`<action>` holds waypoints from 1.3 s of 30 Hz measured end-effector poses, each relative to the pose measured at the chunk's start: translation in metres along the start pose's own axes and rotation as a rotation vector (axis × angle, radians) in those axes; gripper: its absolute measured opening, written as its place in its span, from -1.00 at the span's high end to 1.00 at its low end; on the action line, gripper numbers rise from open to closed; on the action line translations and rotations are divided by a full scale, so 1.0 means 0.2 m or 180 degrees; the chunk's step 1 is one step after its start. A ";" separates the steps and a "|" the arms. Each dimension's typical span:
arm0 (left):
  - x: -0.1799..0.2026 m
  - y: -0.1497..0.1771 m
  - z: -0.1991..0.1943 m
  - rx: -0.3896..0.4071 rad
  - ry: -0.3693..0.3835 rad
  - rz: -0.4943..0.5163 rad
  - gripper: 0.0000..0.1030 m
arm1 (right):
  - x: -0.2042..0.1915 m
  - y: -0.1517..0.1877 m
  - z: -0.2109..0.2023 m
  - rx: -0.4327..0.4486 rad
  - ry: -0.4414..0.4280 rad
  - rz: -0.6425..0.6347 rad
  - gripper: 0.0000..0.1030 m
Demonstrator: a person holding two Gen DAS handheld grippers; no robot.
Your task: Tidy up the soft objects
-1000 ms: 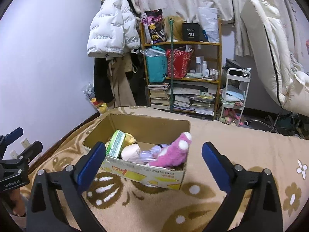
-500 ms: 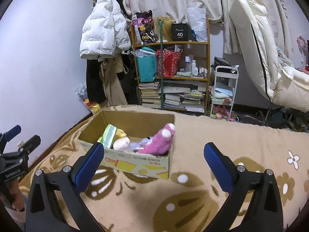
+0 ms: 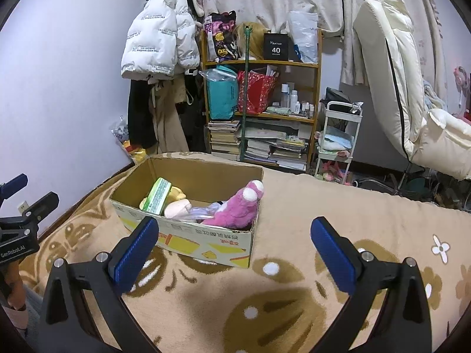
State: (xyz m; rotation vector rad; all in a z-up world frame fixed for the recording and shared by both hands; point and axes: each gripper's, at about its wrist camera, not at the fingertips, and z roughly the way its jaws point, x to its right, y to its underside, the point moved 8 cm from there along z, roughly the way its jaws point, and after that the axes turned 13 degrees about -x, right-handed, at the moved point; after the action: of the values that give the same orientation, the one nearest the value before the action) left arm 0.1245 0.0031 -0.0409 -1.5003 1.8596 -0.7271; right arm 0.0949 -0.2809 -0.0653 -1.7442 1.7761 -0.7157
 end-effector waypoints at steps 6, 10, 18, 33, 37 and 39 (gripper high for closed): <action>0.00 0.00 0.01 -0.0006 -0.0012 -0.0002 -0.97 | 0.02 0.00 0.01 0.0001 0.0000 0.0030 -1.00; 0.00 0.00 0.01 -0.0019 -0.0007 -0.0012 -0.97 | 0.04 0.00 0.03 -0.0013 0.0001 0.0097 -1.00; 0.00 0.00 0.02 -0.0015 -0.0011 -0.0018 -0.97 | 0.06 0.00 0.03 -0.0011 0.0005 0.0116 -1.00; -0.01 0.00 0.02 -0.0015 -0.0005 -0.0025 -0.97 | 0.07 0.00 0.03 -0.0016 0.0002 0.0117 -1.00; -0.01 0.00 0.02 -0.0015 -0.0004 -0.0029 -0.97 | 0.06 0.00 0.03 -0.0017 0.0006 0.0113 -1.00; -0.01 0.00 0.02 -0.0017 -0.0003 -0.0030 -0.97 | 0.06 0.00 0.03 -0.0023 -0.0003 0.0115 -1.00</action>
State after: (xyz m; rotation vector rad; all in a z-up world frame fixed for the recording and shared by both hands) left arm 0.1277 0.0043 -0.0439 -1.5136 1.8564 -0.7264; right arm 0.0982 -0.2938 -0.0698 -1.7124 1.8070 -0.6942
